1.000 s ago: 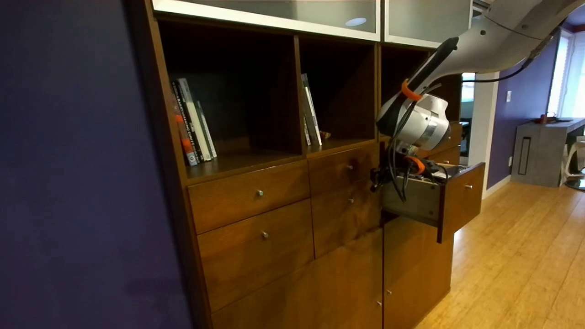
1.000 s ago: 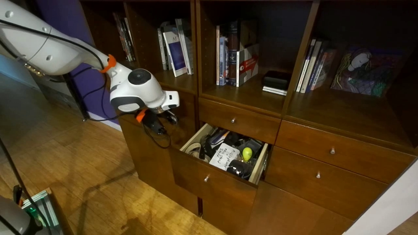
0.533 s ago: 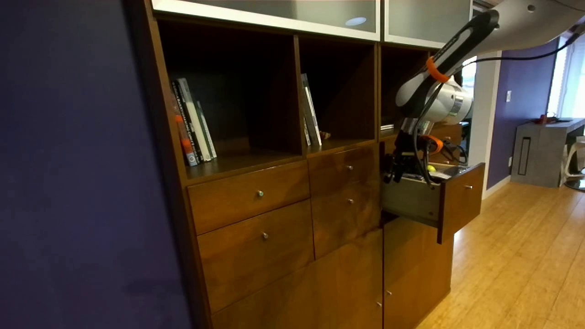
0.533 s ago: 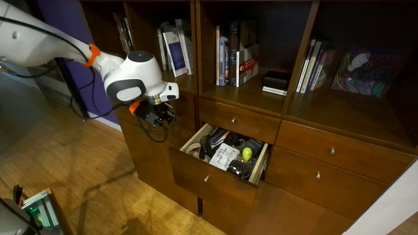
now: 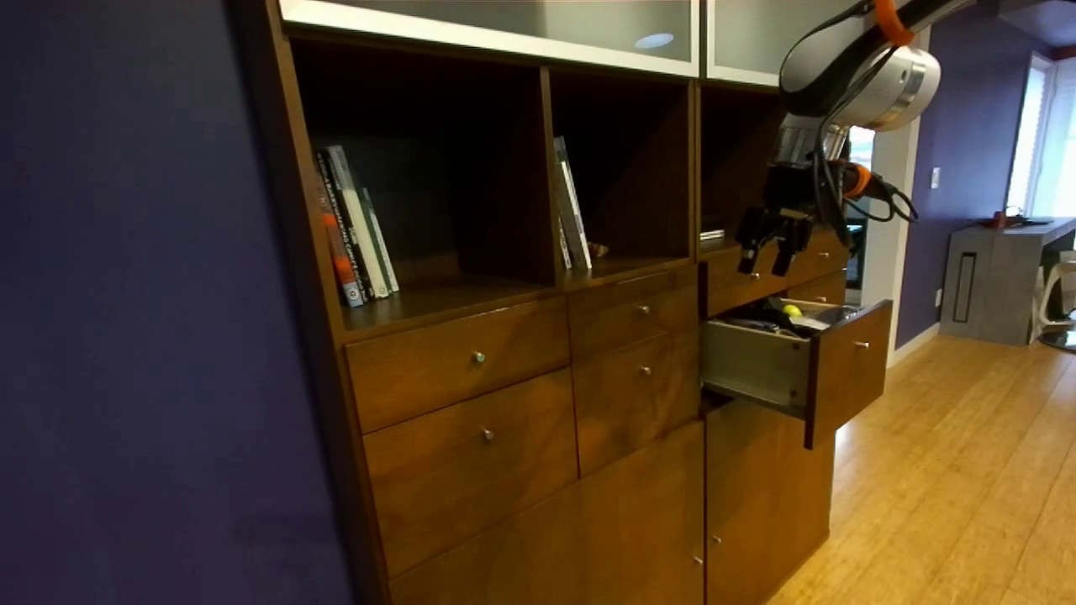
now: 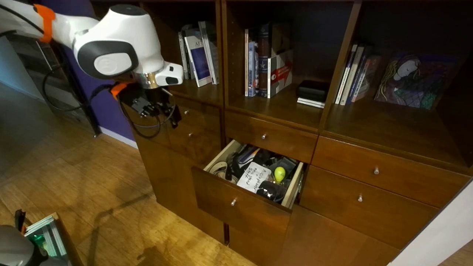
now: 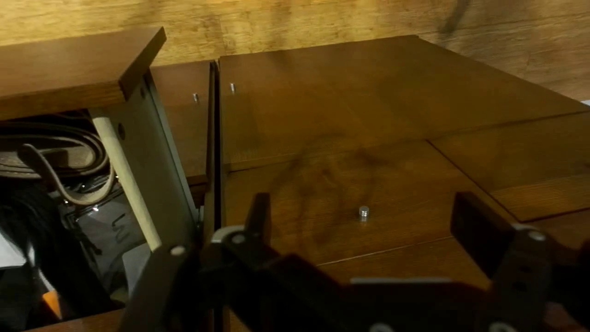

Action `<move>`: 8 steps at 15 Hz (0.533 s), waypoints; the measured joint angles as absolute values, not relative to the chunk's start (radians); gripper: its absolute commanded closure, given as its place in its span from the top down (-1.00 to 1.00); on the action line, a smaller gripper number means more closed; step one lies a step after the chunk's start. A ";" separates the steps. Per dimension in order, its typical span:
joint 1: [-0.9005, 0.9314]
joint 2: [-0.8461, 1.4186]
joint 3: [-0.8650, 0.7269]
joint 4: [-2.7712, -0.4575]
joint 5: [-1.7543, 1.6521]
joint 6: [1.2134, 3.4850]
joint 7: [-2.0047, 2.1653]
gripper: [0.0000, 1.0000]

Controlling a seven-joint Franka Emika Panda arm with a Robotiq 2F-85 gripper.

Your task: Close the middle drawers

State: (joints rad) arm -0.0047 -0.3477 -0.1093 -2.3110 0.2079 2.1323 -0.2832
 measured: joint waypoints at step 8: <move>-0.049 -0.530 -0.119 -2.317 0.150 1.942 -0.245 1.00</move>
